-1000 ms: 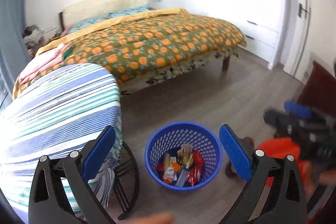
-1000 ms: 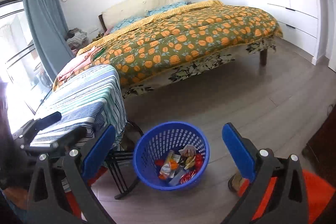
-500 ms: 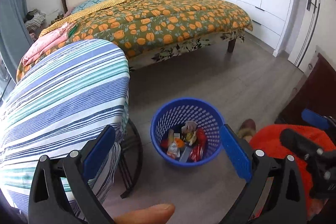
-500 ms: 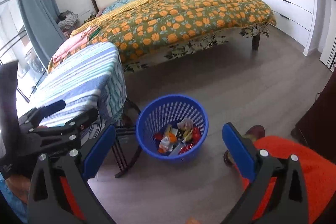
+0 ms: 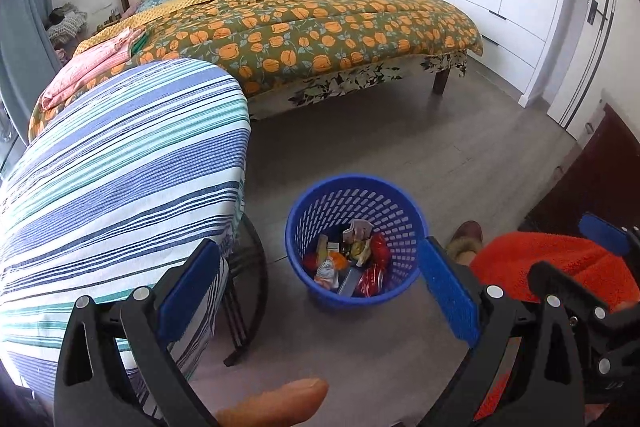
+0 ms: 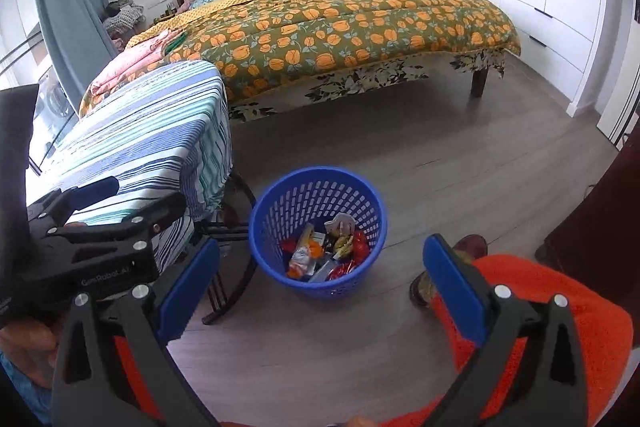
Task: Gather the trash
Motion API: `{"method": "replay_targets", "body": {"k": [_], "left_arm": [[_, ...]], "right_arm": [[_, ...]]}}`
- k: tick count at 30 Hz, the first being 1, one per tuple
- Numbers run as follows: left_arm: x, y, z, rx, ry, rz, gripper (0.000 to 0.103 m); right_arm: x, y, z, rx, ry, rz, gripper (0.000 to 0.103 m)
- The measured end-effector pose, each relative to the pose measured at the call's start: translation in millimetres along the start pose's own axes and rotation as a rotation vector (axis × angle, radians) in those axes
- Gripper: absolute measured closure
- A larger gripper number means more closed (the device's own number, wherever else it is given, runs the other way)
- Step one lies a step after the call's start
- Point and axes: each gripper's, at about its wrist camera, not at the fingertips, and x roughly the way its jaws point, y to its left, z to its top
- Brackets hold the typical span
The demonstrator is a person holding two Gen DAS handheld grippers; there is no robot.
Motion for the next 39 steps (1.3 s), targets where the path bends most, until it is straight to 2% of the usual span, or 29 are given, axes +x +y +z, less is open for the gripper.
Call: {"method": "replay_targets", "body": {"k": [39], "left_arm": [[-6.1, 11.5, -6.5, -0.002, 0.002, 0.026, 0.005]], "right_arm": [[-3.5, 13.9, -4.1, -0.038, 0.01, -0.03, 0.005]]}}
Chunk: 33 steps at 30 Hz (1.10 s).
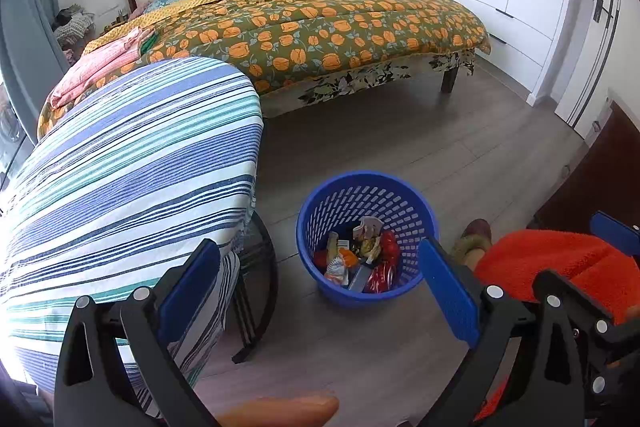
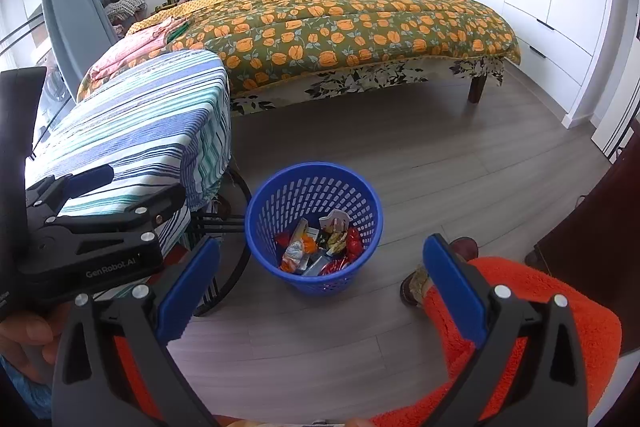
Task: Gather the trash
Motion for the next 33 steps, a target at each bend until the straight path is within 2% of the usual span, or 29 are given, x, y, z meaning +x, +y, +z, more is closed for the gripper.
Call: {"method": "replay_targets", "body": {"k": [33], "left_arm": [[5.8, 2.8, -0.7, -0.009, 0.009, 0.01, 0.005]], "right_arm": [[4.3, -7.3, 2.6, -0.018, 0.019, -0.003, 0.005]]}}
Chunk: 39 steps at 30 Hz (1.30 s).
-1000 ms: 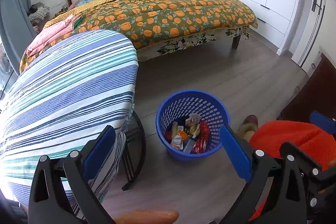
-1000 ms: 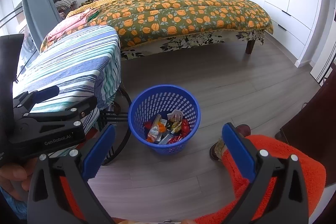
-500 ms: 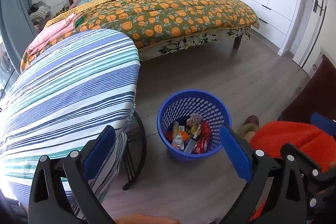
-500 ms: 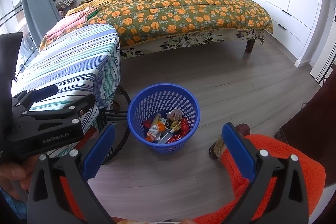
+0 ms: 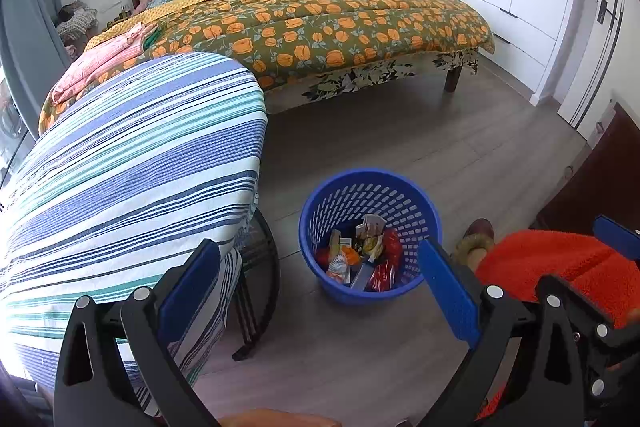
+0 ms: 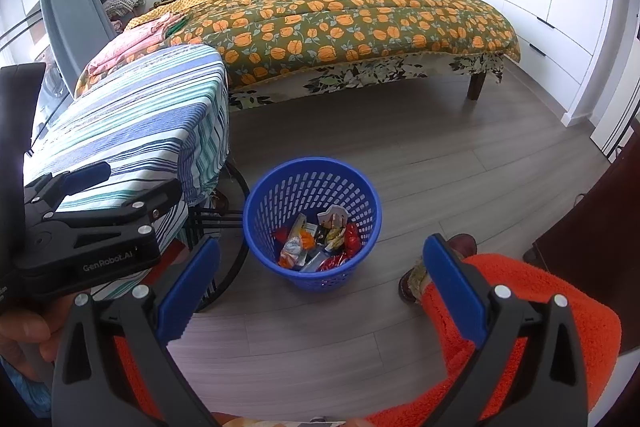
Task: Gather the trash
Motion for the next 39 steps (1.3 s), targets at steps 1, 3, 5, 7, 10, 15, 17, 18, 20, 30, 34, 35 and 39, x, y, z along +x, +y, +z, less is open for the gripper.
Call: {"method": "replay_targets", "body": {"k": [1, 3, 5, 7, 10, 15, 17, 18, 20, 30, 34, 35, 39], "left_arm": [[0.1, 0.6, -0.2, 0.0, 0.0, 0.0, 0.005], [-0.1, 0.2, -0.1, 0.001, -0.001, -0.001, 0.005], [0.1, 0.3, -0.2, 0.001, -0.001, -0.001, 0.005], [0.1, -0.2, 0.1, 0.001, 0.0, 0.0, 0.005], [0.5, 0.5, -0.1, 0.0, 0.001, 0.001, 0.005], [0.6, -1.0, -1.2, -0.001, 0.003, 0.0, 0.005], [0.7, -1.1, -1.1, -0.001, 0.002, 0.0, 0.005], [0.7, -1.2, -0.9, -0.001, 0.002, 0.0, 0.005], [0.8, -1.3, -0.8, -0.001, 0.003, 0.0, 0.005], [-0.1, -7.4, -3.6, 0.006, 0.003, -0.003, 0.005], [-0.4, -9.0, -3.9, 0.011, 0.001, 0.01, 0.005], [-0.9, -9.1, -3.8, 0.012, -0.001, 0.014, 0.006], [-2.7, -8.5, -3.0, 0.008, -0.01, 0.021, 0.006]], "right_arm": [[0.4, 0.3, 0.0, -0.003, 0.001, 0.0, 0.005], [1.1, 0.7, 0.3, -0.004, 0.002, 0.002, 0.005], [0.9, 0.9, 0.3, -0.006, 0.001, 0.0, 0.005], [1.0, 1.0, 0.0, -0.005, 0.002, 0.001, 0.005], [1.5, 1.4, -0.1, -0.006, 0.005, 0.001, 0.005], [2.2, 2.9, -1.1, -0.009, 0.008, 0.001, 0.005], [1.9, 3.2, -1.4, -0.009, 0.006, 0.0, 0.005], [2.0, 3.3, -1.4, -0.01, 0.006, 0.0, 0.005], [2.3, 3.2, -1.4, -0.009, 0.007, -0.001, 0.005], [2.7, 2.8, -0.7, -0.01, 0.011, 0.003, 0.005], [3.0, 2.3, -0.4, -0.011, 0.011, 0.002, 0.005], [3.1, 2.0, -0.3, -0.011, 0.011, 0.002, 0.005], [3.4, 1.4, -0.1, -0.013, 0.011, 0.003, 0.005]]}}
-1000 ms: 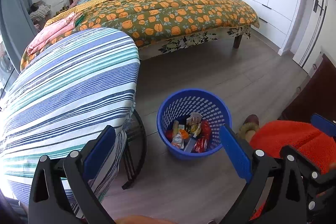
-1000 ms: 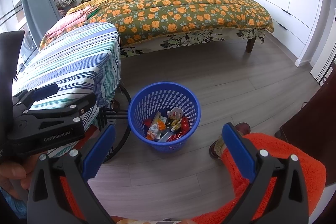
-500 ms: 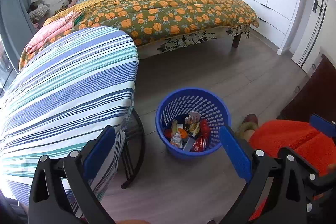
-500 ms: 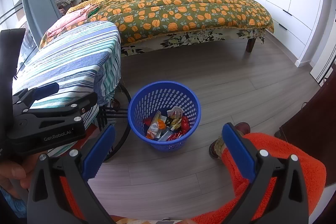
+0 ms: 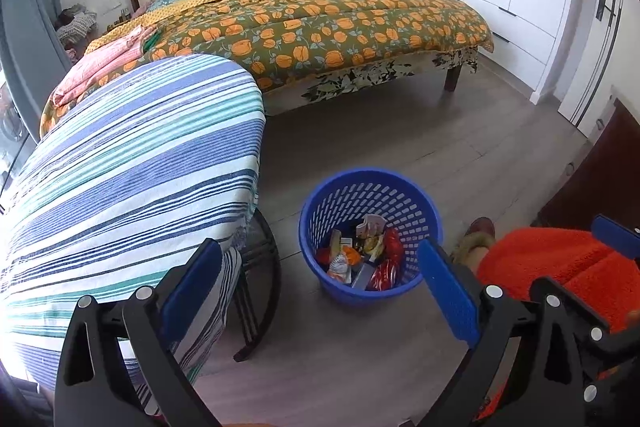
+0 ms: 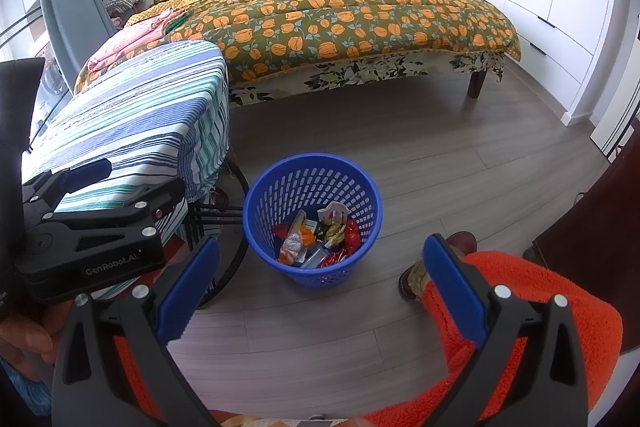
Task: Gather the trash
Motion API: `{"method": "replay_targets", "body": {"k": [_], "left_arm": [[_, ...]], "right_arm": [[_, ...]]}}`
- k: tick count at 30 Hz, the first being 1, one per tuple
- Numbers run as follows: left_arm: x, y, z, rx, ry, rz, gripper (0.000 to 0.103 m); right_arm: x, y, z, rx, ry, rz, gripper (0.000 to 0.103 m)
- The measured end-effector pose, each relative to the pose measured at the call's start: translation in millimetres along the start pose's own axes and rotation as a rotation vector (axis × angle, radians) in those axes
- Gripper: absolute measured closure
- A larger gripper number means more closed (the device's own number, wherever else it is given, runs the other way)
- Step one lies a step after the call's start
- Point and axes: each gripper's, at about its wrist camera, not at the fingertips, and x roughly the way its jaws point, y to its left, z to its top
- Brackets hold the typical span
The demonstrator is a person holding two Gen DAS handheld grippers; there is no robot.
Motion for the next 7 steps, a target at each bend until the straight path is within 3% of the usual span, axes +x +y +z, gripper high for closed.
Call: {"method": "replay_targets", "body": {"k": [7], "left_arm": [[0.8, -1.6, 1.3, 0.007, 0.013, -0.022, 0.006]], "right_arm": [[-0.8, -1.3, -0.4, 0.0, 0.0, -0.003, 0.005]]}}
